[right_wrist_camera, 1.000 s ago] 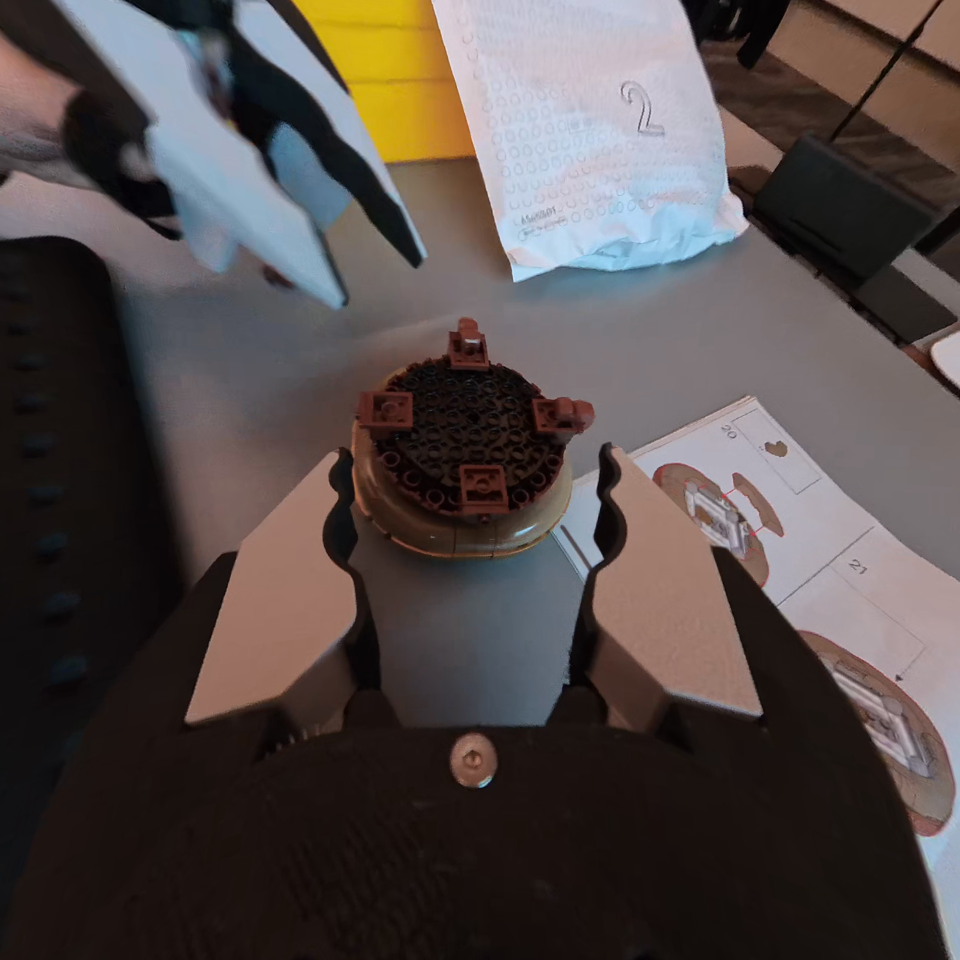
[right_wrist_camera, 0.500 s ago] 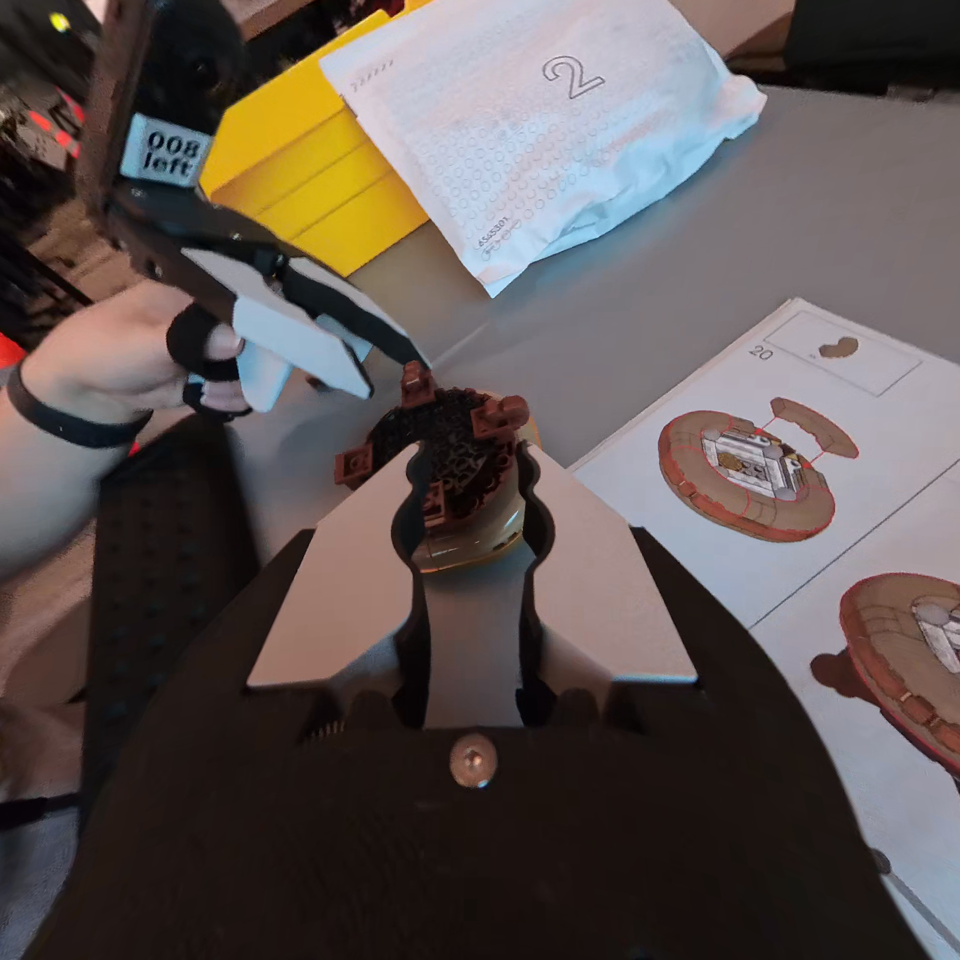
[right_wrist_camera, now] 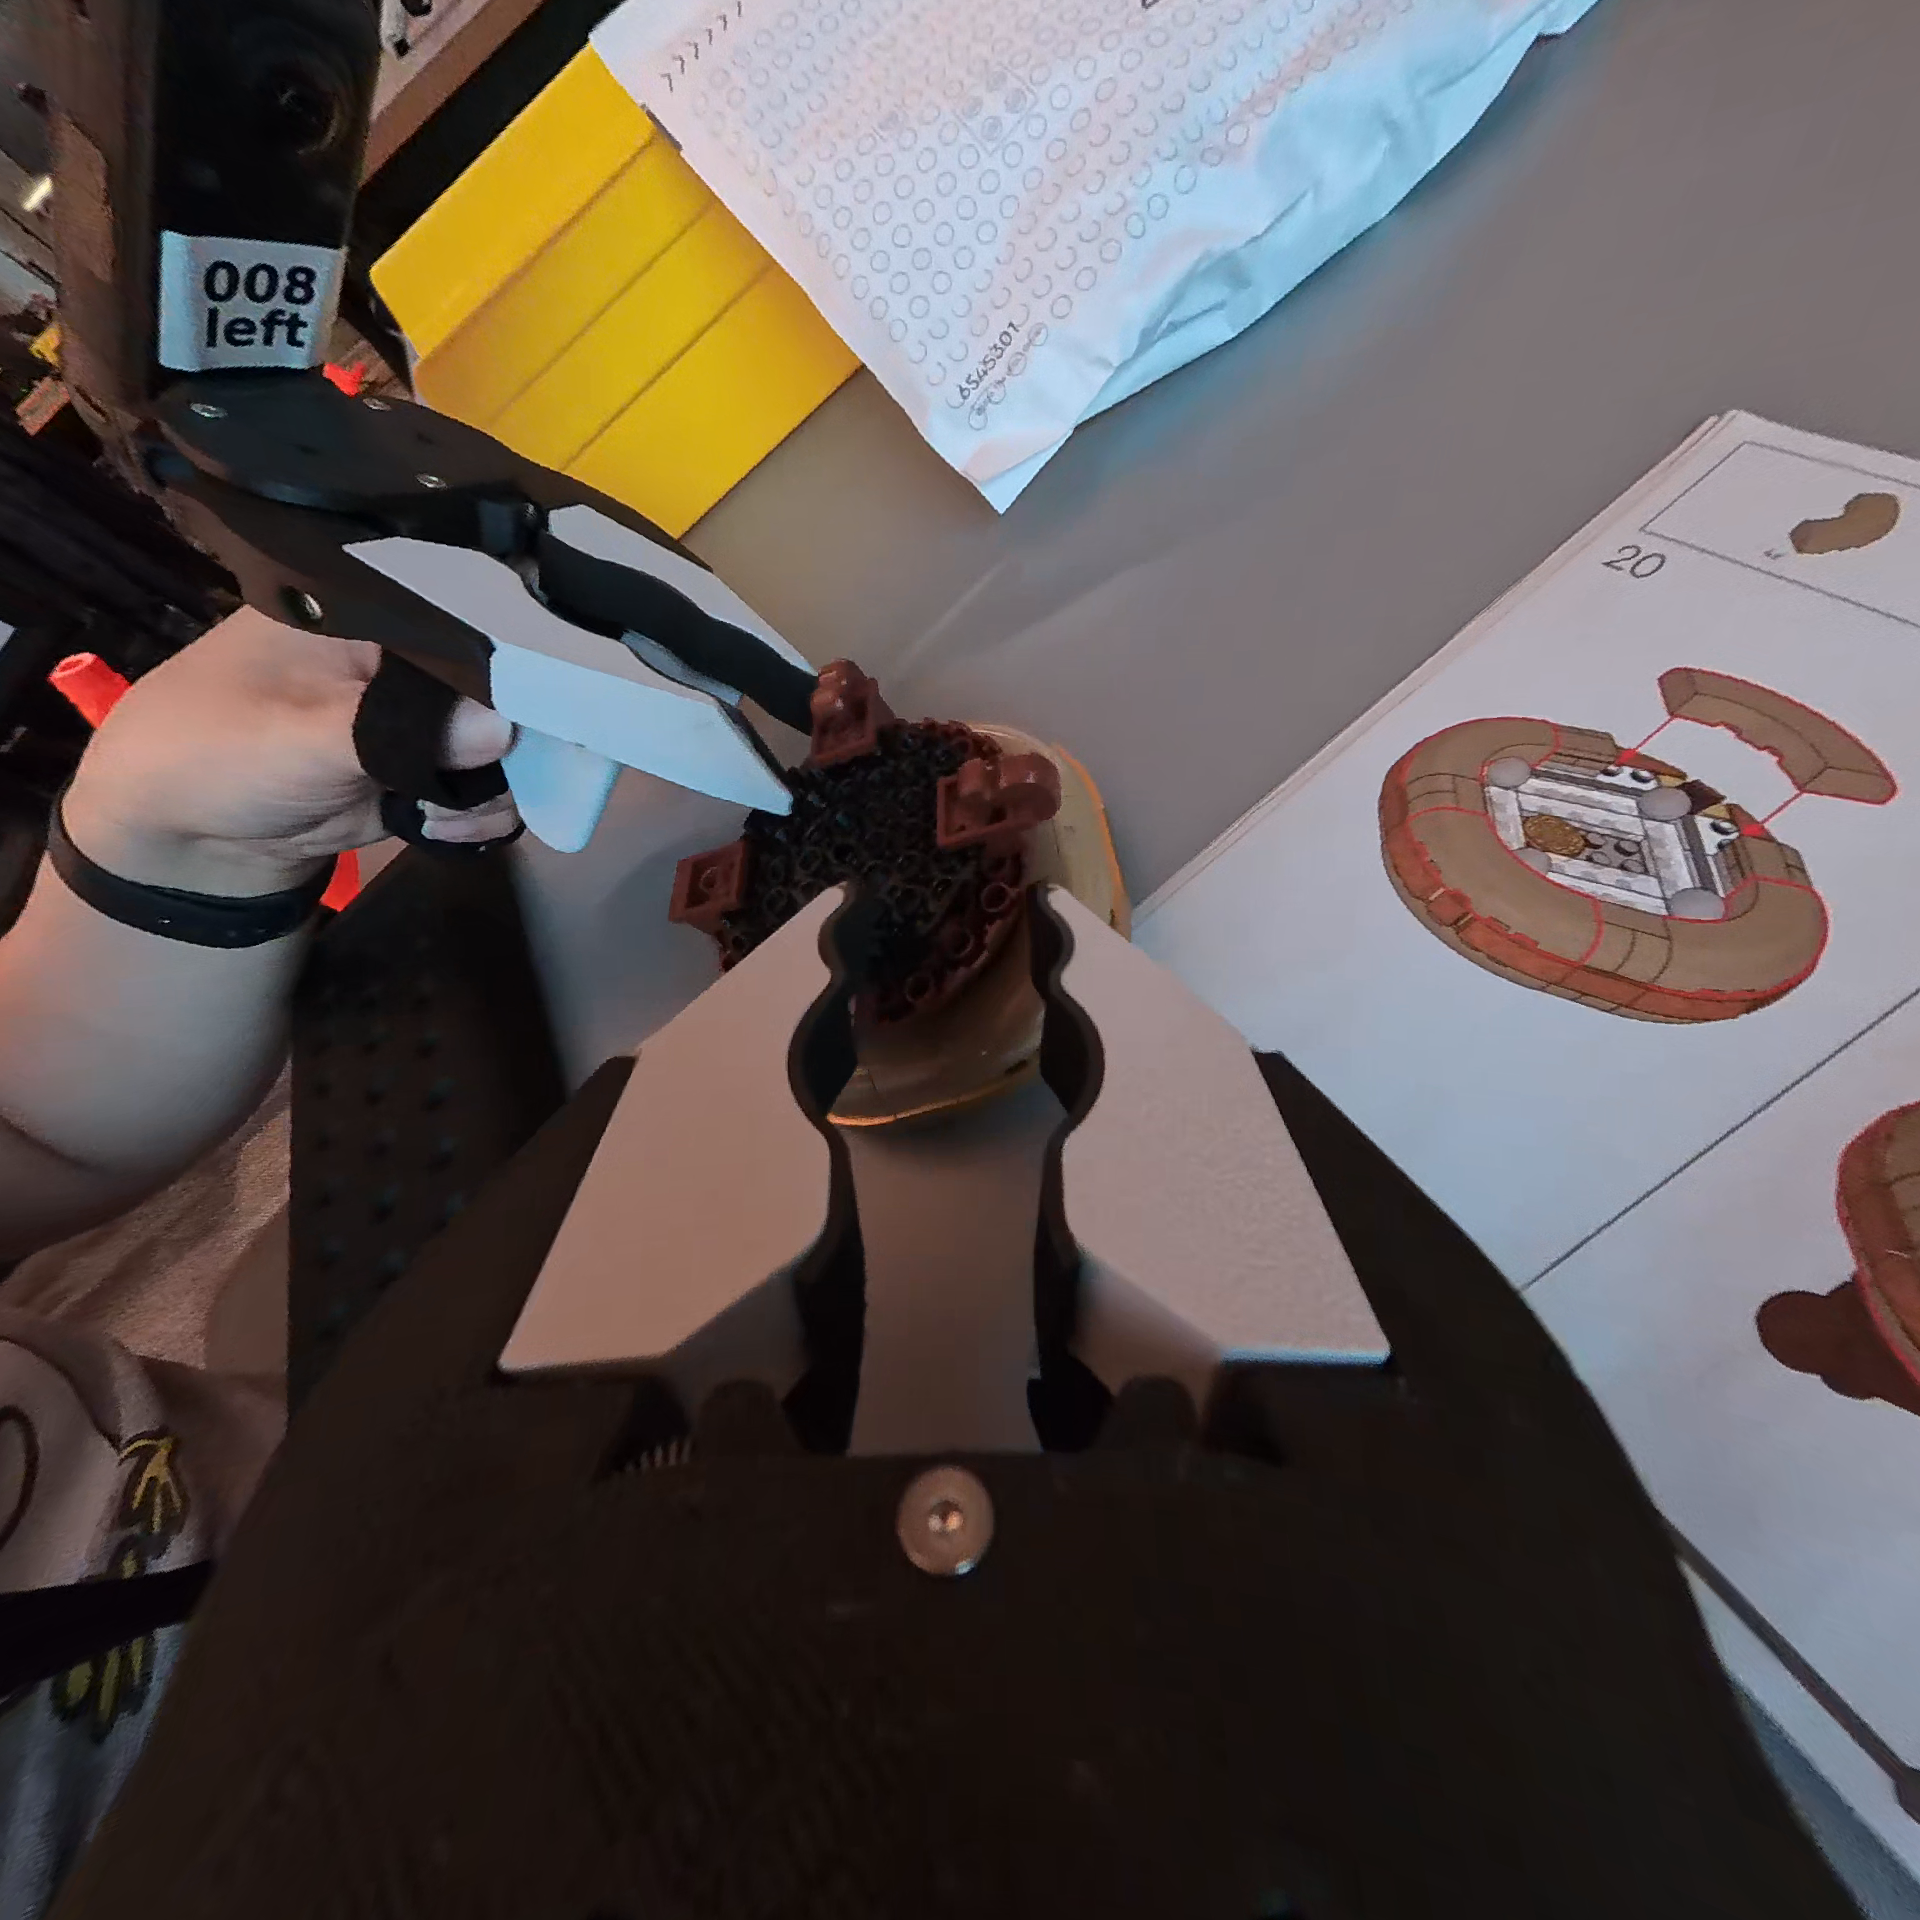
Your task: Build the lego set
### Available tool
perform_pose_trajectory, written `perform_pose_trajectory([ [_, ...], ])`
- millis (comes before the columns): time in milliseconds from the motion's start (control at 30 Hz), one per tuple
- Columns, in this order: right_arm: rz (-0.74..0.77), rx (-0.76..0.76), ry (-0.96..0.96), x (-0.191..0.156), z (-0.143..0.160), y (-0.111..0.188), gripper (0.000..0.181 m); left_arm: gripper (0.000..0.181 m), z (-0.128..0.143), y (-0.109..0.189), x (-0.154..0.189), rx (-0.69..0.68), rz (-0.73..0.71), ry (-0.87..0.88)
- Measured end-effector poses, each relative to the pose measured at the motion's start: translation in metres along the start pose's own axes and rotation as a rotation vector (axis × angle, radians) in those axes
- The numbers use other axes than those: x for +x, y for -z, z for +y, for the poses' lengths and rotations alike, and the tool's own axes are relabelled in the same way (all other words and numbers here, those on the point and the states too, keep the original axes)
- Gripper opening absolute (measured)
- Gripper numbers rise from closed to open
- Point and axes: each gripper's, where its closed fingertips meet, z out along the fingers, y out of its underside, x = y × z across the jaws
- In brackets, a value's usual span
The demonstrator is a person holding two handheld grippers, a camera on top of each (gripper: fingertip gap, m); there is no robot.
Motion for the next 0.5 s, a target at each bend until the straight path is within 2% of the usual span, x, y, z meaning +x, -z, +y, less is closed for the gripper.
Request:
perform_pose_trajectory([
  [500, -0.009, -0.026, 0.009, 0.0063, 0.0012, -0.0021, 0.026, 0.032, 0.0023, -0.0039, 0.0071, -0.008, 0.008, -0.030],
])
